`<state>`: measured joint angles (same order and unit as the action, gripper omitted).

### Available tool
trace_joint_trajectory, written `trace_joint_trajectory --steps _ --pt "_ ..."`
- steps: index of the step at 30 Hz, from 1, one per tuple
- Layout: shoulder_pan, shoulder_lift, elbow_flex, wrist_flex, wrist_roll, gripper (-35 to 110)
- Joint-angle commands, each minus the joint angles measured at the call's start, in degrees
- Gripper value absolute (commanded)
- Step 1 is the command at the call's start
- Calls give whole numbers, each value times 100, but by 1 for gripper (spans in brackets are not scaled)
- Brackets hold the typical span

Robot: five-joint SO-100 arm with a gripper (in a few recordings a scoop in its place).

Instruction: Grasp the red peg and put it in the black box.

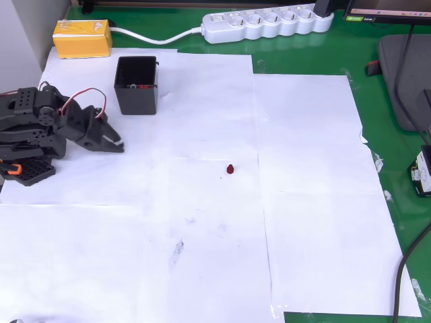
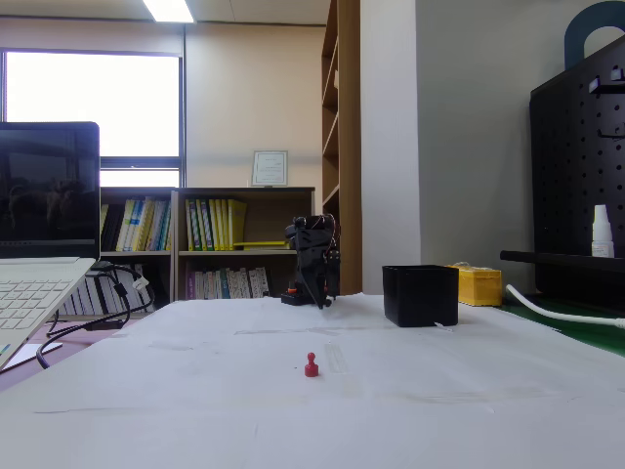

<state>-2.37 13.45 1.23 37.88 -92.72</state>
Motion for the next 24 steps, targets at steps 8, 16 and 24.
trace_joint_trajectory --steps 8,16,24 --pt "53 3296 -387 -5133 -70 0" --pt "229 5810 -404 -7866 -536 0" --pt "0 8139 53 -9958 132 0"
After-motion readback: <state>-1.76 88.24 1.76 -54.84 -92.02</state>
